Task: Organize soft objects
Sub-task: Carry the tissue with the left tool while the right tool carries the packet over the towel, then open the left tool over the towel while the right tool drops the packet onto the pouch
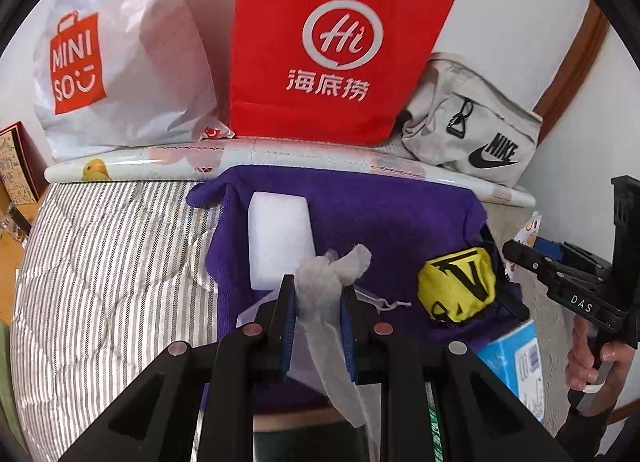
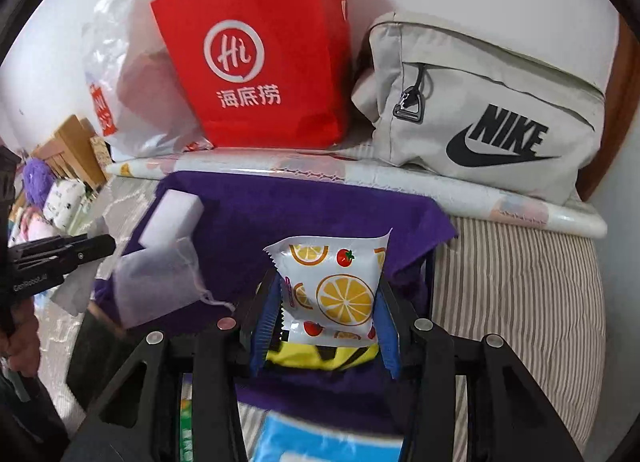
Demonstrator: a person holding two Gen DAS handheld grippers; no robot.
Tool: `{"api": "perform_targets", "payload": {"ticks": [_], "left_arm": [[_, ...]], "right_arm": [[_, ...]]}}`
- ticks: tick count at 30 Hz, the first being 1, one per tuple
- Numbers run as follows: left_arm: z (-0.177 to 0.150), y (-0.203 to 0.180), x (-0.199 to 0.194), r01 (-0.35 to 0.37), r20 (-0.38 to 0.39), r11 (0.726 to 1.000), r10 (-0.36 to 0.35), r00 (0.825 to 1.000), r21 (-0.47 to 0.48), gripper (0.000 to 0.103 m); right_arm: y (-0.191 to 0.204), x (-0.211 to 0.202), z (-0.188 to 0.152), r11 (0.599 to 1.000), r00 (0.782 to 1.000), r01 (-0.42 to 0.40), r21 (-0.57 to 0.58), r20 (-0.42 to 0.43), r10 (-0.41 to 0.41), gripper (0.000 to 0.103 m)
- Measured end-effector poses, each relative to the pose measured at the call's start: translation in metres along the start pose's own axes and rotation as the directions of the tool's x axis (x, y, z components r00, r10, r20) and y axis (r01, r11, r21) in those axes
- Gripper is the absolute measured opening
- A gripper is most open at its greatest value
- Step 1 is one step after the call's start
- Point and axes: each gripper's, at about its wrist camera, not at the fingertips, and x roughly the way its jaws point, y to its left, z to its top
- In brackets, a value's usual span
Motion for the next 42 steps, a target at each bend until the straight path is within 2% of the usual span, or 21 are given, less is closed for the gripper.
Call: {"api": "perform_targets", "payload": {"ticks": [2,12,15,18,21,23,24,25,27,29,36,42], "left_arm": [[0.003,0.002,0.007,0.005,-0.009,1.0,-0.005,1.0,0.0,0.019],[0.008,0.01,0.041,-0.012,-0.076,1.0,0.01,0.997,-0.025,0.019],[0.007,0.011,0.046,-0.035,-0.086,0.999,0.034,0.996,-0.01,0.019],[0.006,0.013,0.05,-0.026,-0.101,1.0,0.024,0.995,-0.016,0.02],[0.007,0.012,0.052,-0.021,-0.108,1.0,0.019,0.994,-0.015,0.026],[0.008,0.01,0.053,-0.015,-0.114,1.0,0.014,0.993,-0.013,0.036],[0.008,0.009,0.053,-0.014,-0.112,1.0,0.013,0.994,-0.007,0.045],[0.008,0.007,0.051,-0.02,-0.099,1.0,0.02,0.995,0.004,0.054],[0.008,0.003,0.046,-0.039,-0.072,0.999,0.041,0.997,0.026,0.059],[0.007,0.002,0.042,-0.063,-0.062,0.997,0.065,0.996,0.04,0.059],[0.0,0.005,0.017,-0.058,-0.02,0.998,0.059,0.998,0.023,0.059],[-0.016,0.001,-0.025,-0.012,0.051,1.0,0.011,0.999,0.02,0.059]], "right_arm": [[-0.002,0.008,0.003,1.0,1.0,0.024,-0.01,-0.012,-0.024,0.045],[-0.007,0.055,0.009,1.0,0.993,0.02,-0.022,-0.117,-0.023,0.045],[-0.006,0.059,0.009,0.999,0.992,0.022,-0.03,-0.123,-0.025,0.059],[-0.005,0.063,0.008,0.999,0.991,0.024,-0.04,-0.131,-0.029,0.064],[-0.005,0.068,0.007,0.999,0.989,0.029,-0.045,-0.141,-0.035,0.067],[-0.007,0.068,0.006,0.999,0.989,0.035,-0.04,-0.144,-0.04,0.067],[-0.008,0.068,0.006,0.999,0.989,0.033,-0.035,-0.141,-0.038,0.067],[-0.01,0.066,0.006,0.999,0.991,0.026,-0.024,-0.133,-0.029,0.067],[-0.012,0.061,0.006,1.0,0.992,0.02,-0.008,-0.123,-0.021,0.067],[-0.014,0.055,0.006,1.0,0.994,0.013,0.006,-0.107,-0.012,0.067],[-0.017,0.019,-0.003,0.999,0.999,0.019,0.037,-0.032,-0.018,0.067],[-0.008,-0.02,-0.018,0.999,1.0,0.009,0.049,0.021,-0.011,0.067]]}}
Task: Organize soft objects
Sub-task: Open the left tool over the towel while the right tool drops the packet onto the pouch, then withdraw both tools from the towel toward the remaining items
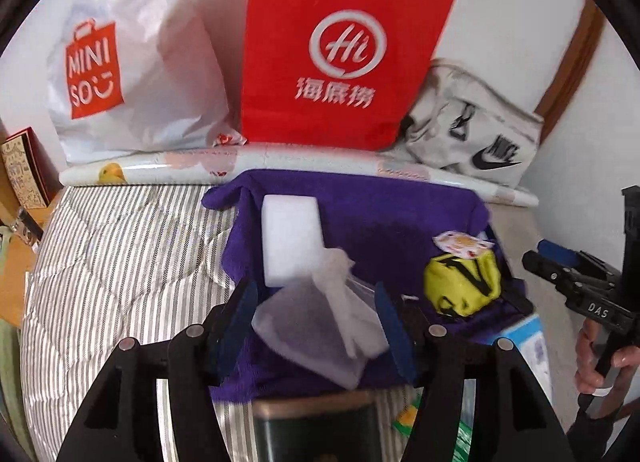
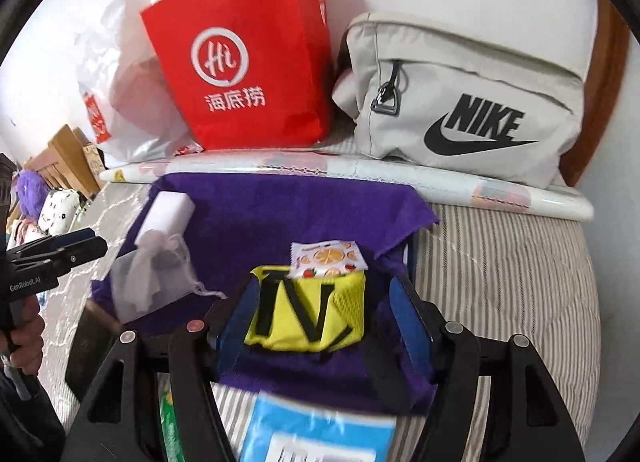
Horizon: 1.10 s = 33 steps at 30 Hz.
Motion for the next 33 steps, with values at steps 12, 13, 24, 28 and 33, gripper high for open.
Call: {"api": "perform_targets", "payload": {"ticks": [12,13,24,28,33], "left_arm": [[-0.079,-0.038,-0.064,0.037,-0.035,0.994,-0.034,0.999,0.107,0.059],[-0.086,-0.04,-0.066,0.041,-0.042,0.993,-0.037,0.998,0.112,0.059],[-0.174,-0.056,-0.074,0.096,-0.136,0.98,-0.072,0.988,0.176,0.062],[-0.192,-0.058,-0.068,0.113,-0.147,0.971,-0.082,0.986,0.212,0.066],[-0.203,-0.057,-0.056,0.128,-0.172,0.968,-0.092,0.981,0.214,0.066]], "right_arm": [[0.028,-0.09,-0.067,0.999,0.997,-0.044,-0.01,0.067,0.044,0.067],[0.03,-0.096,-0.075,0.999,0.997,-0.04,-0.017,0.07,0.041,0.067],[0.042,-0.126,-0.15,0.999,0.996,-0.049,-0.008,0.072,0.05,0.067],[0.039,-0.13,-0.177,0.998,0.996,-0.057,0.03,0.074,0.055,0.067],[0.037,-0.13,-0.198,0.997,0.997,-0.053,0.06,0.067,0.048,0.067]]}}
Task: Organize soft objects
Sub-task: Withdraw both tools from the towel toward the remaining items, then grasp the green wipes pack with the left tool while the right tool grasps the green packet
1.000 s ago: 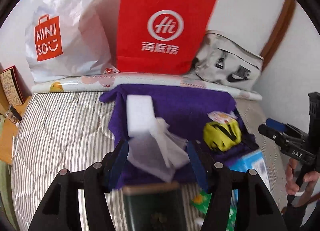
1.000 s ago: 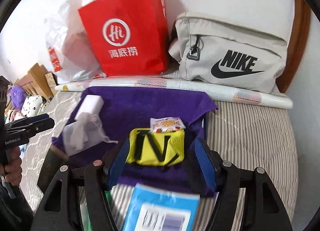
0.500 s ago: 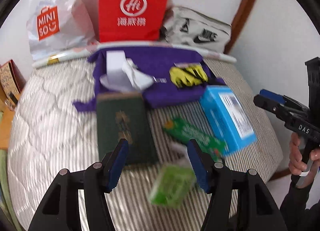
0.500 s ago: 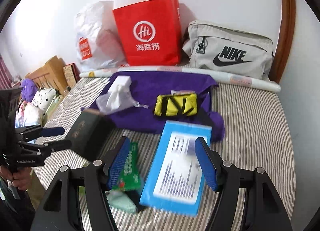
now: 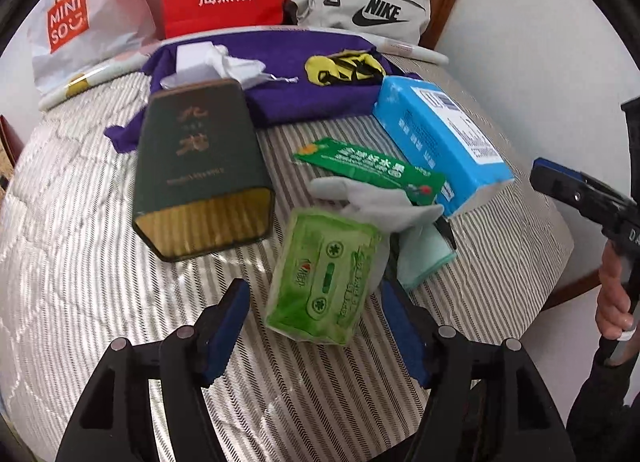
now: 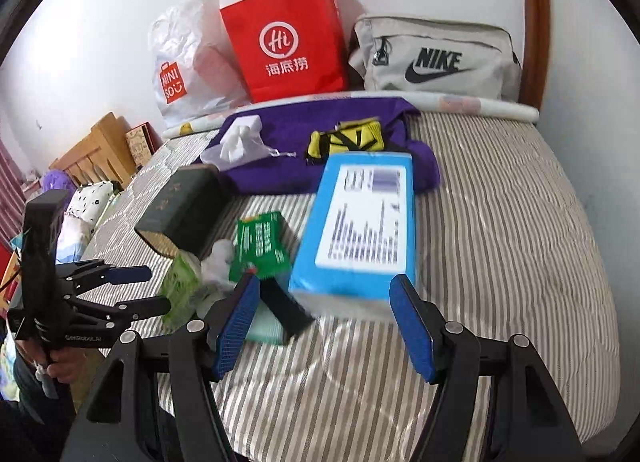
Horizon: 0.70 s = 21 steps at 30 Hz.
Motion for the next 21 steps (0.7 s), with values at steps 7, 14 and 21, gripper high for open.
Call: {"api": "perform_targets", "payload": {"ticks": [7,14,21], "left_arm": [[0.0,-0.008,0.026,-0.038,-0.025,0.999,0.039,0.999,0.035,0.066],[0.002,-0.01,0.03,-0.043,0.012,0.999,0.042,0.999,0.029,0.054],[-0.012,0.011,0.008,-0.083,0.036,0.996,0.084,0.996,-0.032,0.053]], "right_arm": [[-0.001,0.009,-0.023,1.0,1.0,-0.01,-0.014,-0.024,0.01,0.067],[0.007,0.018,-0.033,0.998,0.998,-0.046,-0.051,-0.041,0.044,0.067],[0.029,0.025,-0.035,0.989,0.997,-0.068,-0.132,-0.041,0.064,0.067]]}}
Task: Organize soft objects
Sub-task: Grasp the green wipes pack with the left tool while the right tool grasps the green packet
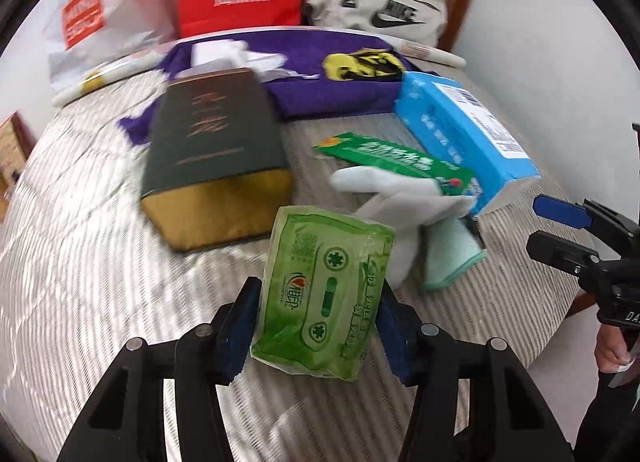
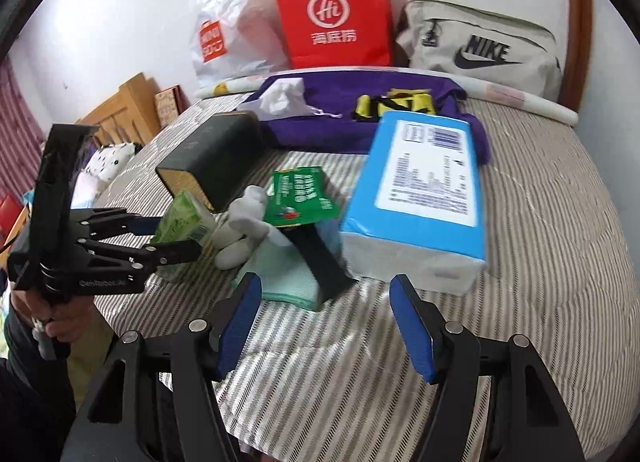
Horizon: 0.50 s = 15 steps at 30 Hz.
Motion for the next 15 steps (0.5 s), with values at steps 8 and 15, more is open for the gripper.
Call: {"api": "perform_targets", "payload": {"ticks": [8,15], "left_arm": [[-0.011,0.042,-0.006,-0.006,0.003,0.993,0.006,1.0,-0.12,0.053],[-0.013,0.066,-0.008,0.009,0.009,0.984,-0.008,1.0,-0.18,0.053]], "right_arm": [[0.029,0.009,0.022,0.996,1.0,-0.001,-0.086,0.016,0.003,0.057],[0.038,0.056,0.075,0.988,0.997,0.009,-0.156,-0.07,-0.021,0.059]]}}
